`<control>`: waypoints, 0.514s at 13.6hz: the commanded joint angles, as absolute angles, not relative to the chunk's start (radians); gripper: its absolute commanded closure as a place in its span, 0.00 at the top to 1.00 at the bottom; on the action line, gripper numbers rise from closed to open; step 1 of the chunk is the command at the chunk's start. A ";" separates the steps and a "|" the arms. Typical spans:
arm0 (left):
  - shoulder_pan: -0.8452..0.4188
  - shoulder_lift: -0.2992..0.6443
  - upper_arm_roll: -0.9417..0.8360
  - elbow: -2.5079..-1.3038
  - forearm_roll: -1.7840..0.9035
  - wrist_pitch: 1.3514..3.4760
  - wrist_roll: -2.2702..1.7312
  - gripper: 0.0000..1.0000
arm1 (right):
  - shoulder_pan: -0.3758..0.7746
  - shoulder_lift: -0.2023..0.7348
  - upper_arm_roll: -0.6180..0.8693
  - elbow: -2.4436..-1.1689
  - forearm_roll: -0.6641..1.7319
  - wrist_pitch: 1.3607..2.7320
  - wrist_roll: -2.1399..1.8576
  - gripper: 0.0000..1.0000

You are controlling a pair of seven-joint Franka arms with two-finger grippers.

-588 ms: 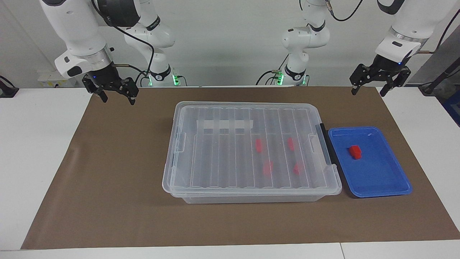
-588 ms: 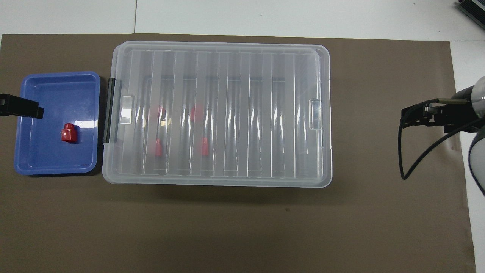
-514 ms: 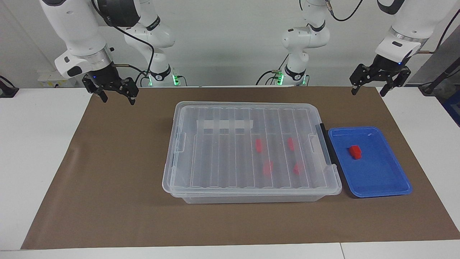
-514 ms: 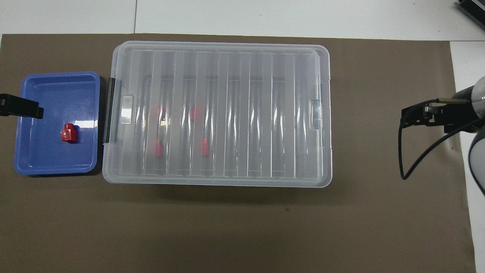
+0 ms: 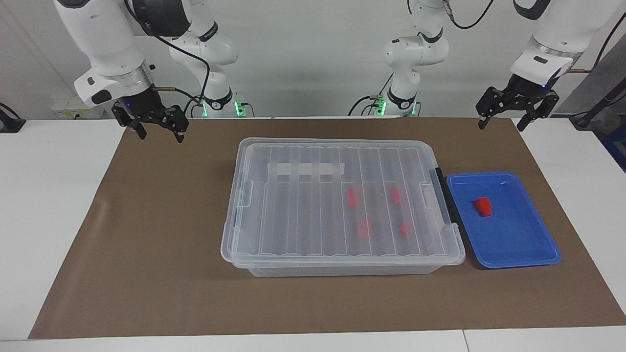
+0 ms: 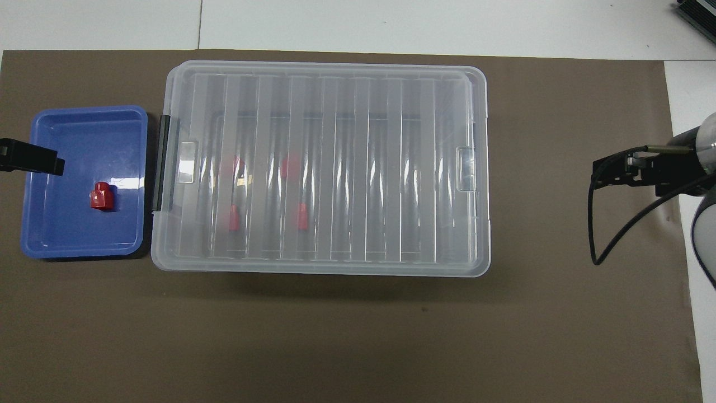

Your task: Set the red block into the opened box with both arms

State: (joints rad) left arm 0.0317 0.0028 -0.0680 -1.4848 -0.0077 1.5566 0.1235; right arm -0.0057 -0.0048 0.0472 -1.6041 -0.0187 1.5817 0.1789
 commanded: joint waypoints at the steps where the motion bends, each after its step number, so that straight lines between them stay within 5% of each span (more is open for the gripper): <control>1: 0.043 -0.014 -0.074 -1.503 -0.014 1.549 0.126 1.00 | -0.015 -0.026 0.054 -1.632 -0.025 1.605 0.192 1.00; 7: 0.043 -0.014 -0.074 -1.503 -0.014 1.549 0.126 1.00 | 0.003 -0.028 0.064 -1.674 -0.025 1.730 0.254 1.00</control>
State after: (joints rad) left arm 0.0317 0.0028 -0.0680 -1.4848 -0.0077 1.5566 0.1235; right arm 0.0009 -0.0048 0.0537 -1.6249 -0.0187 1.6778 0.1915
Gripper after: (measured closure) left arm 0.000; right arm 0.000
